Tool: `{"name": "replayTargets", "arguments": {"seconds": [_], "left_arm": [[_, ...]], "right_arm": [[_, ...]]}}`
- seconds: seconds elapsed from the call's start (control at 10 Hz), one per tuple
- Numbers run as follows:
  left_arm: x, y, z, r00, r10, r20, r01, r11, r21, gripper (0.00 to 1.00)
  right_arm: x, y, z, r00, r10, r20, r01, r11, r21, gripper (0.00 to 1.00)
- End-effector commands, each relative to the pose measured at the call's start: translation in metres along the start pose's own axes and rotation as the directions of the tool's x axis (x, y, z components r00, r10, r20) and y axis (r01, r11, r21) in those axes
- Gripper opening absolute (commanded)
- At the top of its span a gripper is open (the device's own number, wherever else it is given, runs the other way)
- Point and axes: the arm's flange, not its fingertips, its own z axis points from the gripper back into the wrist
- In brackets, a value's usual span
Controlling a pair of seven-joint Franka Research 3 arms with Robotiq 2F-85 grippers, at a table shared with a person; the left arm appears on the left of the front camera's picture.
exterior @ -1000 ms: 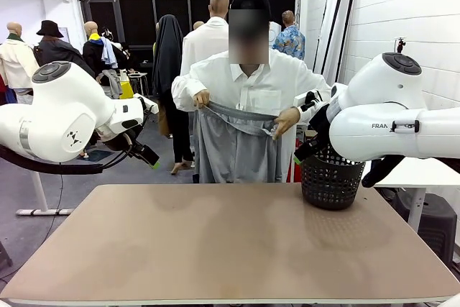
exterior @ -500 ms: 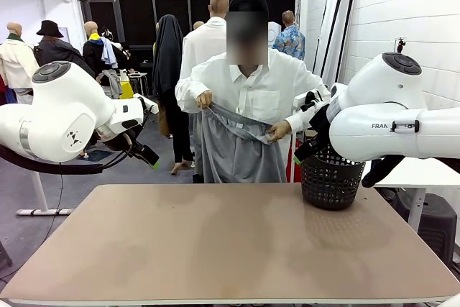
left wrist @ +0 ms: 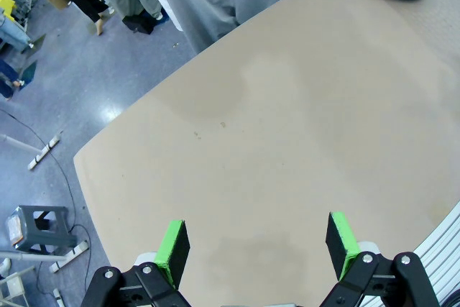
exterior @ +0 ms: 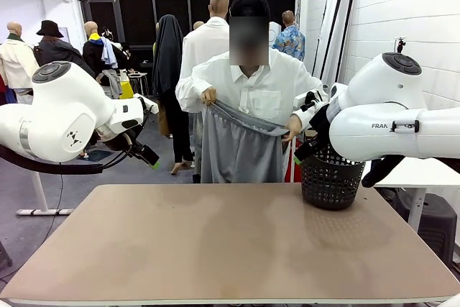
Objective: Fold the training pants.
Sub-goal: Grab both ends of the Training pants handed by a person.
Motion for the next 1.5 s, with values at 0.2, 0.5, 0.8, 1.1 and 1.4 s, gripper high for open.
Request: {"name": "replayTargets", "arguments": {"seconds": [0.2, 0.5, 0.8, 1.1, 1.4], "left_arm": [[0.0009, 0.0011, 0.0006, 1.000, 0.001, 0.010, -0.001, 1.000, 0.001, 1.00], [0.0009, 0.0011, 0.0006, 1.000, 0.001, 0.010, -0.001, 1.000, 0.001, 1.00], [0.0009, 0.0011, 0.0006, 1.000, 0.001, 0.010, -0.001, 1.000, 0.001, 1.00], [0.0009, 0.0011, 0.0006, 1.000, 0.001, 0.010, -0.001, 1.000, 0.001, 1.00], [0.0009, 0.0011, 0.0006, 1.000, 0.001, 0.010, -0.001, 1.000, 0.001, 1.00]], "right_arm": [[0.0011, 0.0009, -0.0008, 1.000, 0.002, 0.007, -0.002, 1.000, 0.004, 1.00], [0.0011, 0.0009, -0.0008, 1.000, 0.002, 0.007, -0.002, 1.000, 0.004, 1.00], [0.0011, 0.0009, -0.0008, 1.000, 0.002, 0.007, -0.002, 1.000, 0.004, 1.00], [0.0011, 0.0009, -0.0008, 1.000, 0.002, 0.007, -0.002, 1.000, 0.004, 1.00], [0.0011, 0.0009, -0.0008, 1.000, 0.002, 0.007, -0.002, 1.000, 0.004, 1.00]]}}
